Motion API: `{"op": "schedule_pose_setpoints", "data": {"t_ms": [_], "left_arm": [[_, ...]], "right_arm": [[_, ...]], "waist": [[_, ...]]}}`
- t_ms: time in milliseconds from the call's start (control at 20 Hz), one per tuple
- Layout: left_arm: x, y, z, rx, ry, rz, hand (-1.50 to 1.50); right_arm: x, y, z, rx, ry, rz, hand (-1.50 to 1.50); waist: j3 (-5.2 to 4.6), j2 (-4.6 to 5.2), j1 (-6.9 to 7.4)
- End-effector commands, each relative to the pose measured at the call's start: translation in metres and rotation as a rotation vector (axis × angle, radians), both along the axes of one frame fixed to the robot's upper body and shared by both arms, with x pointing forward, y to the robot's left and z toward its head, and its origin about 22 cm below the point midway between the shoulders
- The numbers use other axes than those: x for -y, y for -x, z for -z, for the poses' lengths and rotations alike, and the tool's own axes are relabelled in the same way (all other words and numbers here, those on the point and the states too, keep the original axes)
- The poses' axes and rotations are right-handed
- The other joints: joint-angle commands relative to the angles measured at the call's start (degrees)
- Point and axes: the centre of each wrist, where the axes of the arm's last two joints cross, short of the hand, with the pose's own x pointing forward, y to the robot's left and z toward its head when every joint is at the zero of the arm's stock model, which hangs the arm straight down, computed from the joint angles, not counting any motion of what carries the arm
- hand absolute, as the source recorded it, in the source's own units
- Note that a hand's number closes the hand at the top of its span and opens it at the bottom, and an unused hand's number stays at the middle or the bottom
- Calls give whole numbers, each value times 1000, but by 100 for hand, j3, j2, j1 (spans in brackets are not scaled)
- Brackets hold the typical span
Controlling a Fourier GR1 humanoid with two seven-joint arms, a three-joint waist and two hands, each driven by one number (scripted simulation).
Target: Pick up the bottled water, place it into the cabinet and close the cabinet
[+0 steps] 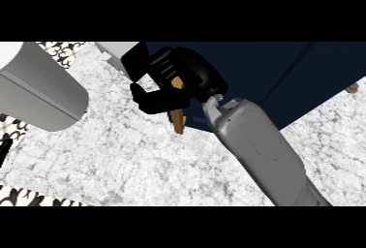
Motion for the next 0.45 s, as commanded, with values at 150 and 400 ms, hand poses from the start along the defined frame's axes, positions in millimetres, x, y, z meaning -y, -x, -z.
{"op": "schedule_pose_setpoints", "data": {"t_ms": [150,400], "left_arm": [[1,5,5,3,20,-4,-150],[-3,5,3,7,18,-2,-150]], "right_arm": [[4,-38,-17,-47,-165,221,-150],[-9,-39,-20,-51,-168,214,-150]], "waist": [[-12,85,-46],[-16,91,-52]]}}
